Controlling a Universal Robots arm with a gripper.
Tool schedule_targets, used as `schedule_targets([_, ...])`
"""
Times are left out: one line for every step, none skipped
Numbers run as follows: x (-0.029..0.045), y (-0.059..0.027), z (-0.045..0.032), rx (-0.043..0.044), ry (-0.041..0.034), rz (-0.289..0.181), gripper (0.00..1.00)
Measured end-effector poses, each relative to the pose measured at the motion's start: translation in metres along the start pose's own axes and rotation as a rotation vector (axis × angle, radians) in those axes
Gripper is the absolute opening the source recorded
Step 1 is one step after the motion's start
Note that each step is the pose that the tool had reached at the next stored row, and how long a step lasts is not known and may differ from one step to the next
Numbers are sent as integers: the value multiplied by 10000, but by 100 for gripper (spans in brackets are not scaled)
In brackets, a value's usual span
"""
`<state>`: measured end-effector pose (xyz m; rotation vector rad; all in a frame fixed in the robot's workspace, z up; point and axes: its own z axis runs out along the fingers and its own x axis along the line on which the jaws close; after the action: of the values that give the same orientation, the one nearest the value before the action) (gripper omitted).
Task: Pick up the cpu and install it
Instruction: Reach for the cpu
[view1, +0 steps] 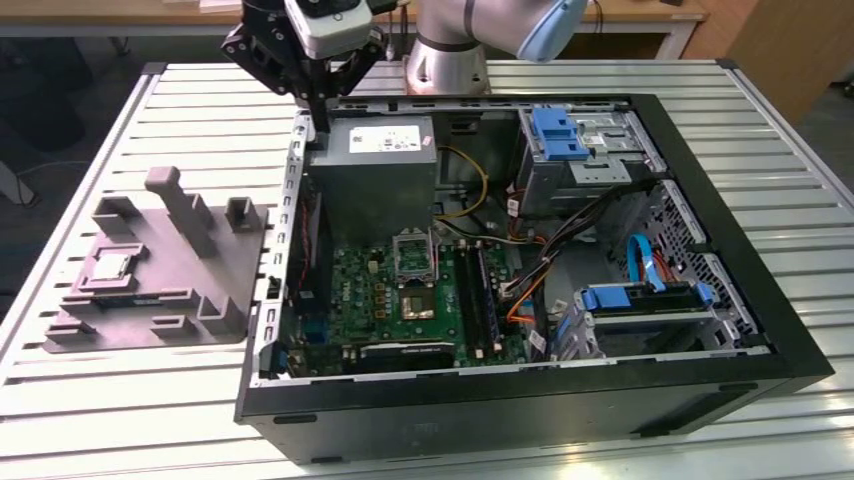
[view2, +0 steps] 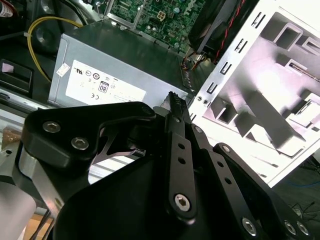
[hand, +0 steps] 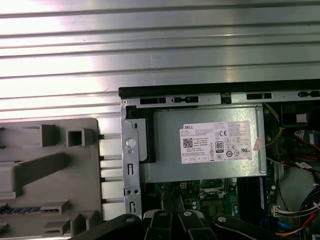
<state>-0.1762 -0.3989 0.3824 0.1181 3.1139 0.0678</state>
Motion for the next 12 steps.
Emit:
schedule_targets([1, 0, 0, 1, 0, -1, 11])
schedule_targets([3, 0, 0, 1, 1, 0, 11])
schedule_targets([5, -1, 0, 1, 1, -1, 11])
schedule_targets([12, -2, 0, 1, 1, 1, 11])
schedule_targets([18, -2, 1, 1, 1, 1, 11])
schedule_targets([25, -2, 1, 1, 1, 0, 11])
schedule_targets([31, -3, 1, 1, 1, -1, 11])
schedule_targets([45, -4, 1, 1, 2, -1, 11])
schedule_targets([64, -5, 2, 1, 1, -1, 11])
schedule_targets([88, -7, 2, 1, 2, 0, 11])
schedule_targets([102, -8, 3, 0, 1, 0, 11])
schedule_targets([113, -9, 4, 0, 1, 1, 11])
